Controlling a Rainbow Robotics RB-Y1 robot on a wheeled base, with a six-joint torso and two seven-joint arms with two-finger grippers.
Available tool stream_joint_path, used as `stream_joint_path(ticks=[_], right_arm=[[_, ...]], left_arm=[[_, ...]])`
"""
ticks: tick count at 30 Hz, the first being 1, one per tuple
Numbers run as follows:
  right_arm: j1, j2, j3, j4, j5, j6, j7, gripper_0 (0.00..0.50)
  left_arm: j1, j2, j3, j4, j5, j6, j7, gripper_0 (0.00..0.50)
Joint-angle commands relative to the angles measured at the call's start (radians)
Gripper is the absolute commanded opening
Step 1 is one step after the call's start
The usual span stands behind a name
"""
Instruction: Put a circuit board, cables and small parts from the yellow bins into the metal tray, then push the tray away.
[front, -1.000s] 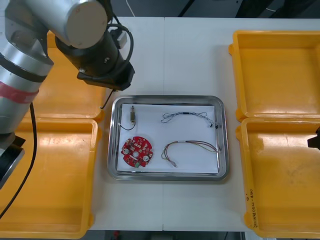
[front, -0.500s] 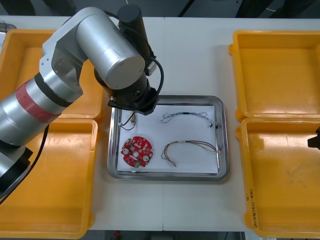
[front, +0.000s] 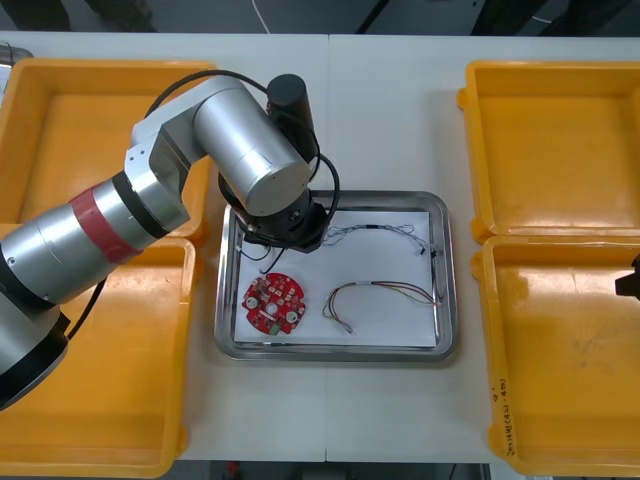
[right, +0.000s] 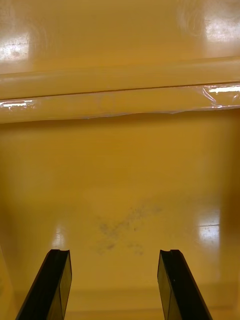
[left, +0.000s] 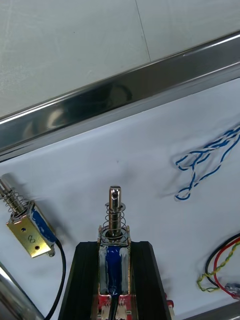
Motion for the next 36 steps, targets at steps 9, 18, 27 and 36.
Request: stream_joint_path(ticks=[9,18,27,36], right_arm=[[0.024,-0.036,-0.028,-0.010,-0.009,0.003,-0.025,0.500],[0.024,-0.034,-0.034,-0.010,-0.010,0.003,-0.027,0.500],[0.024,-0.034,-0.039,-0.010,-0.001,0.003,-0.030,0.500],[0.028,-0.036,-0.034,-0.010,0.006,0.003,-0.035,0.500]], left_arm=[[-0.037,-0.025,-0.059,0.036,-0.019,-0.066,0.024,0.002],[-0.037,-0.025,-0.059,0.028,-0.010,-0.065,0.037,0.500],[-0.039,-0.025,-0.054,0.009,-0.004,-0.057,0.055,0.500],[-0.037,-0.023,0.029,-0.036,0.006,0.035,0.052,0.500]])
